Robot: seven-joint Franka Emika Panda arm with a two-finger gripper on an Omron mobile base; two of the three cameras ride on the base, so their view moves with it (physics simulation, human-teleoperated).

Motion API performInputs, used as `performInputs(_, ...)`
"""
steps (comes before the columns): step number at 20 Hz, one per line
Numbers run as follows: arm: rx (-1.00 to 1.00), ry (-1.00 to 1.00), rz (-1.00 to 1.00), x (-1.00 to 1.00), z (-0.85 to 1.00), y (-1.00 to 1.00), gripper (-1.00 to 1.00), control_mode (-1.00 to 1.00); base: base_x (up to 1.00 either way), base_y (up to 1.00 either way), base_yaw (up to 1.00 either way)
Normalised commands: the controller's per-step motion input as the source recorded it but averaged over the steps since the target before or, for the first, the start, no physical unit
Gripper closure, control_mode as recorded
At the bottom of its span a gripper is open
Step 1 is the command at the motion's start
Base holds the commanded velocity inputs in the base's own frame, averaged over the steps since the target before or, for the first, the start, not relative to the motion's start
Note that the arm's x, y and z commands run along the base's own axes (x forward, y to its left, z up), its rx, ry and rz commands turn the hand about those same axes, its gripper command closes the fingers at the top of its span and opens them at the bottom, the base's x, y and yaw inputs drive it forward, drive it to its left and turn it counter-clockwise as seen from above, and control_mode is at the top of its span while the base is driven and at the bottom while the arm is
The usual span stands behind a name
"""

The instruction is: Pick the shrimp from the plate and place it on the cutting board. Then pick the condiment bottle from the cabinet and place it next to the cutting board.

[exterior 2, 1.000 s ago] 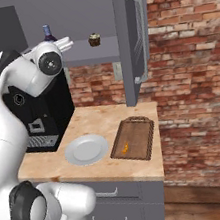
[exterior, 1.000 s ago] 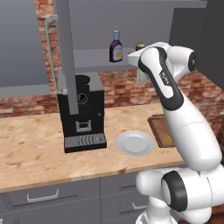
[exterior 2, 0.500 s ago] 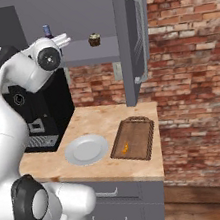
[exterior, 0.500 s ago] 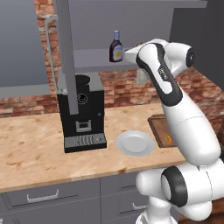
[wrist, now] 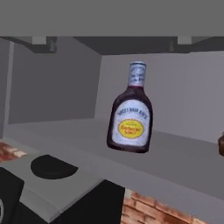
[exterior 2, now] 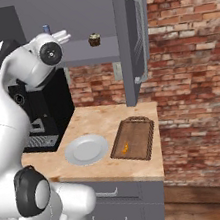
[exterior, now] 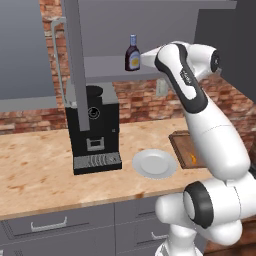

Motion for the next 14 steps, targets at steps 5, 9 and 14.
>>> performInputs(5, 0.08, 0.08, 0.00, -0.02, 0.30, 0.18, -1.00, -1.00, 0.00, 0.00, 0.00)
performInputs(9, 0.06, 0.07, 0.00, -0.05, 0.29, 0.20, -1.00, -1.00, 0.00, 0.00, 0.00)
performInputs(14, 0.03, 0.05, 0.00, -0.10, 0.24, 0.23, -1.00, -1.00, 0.00, 0.00, 0.00)
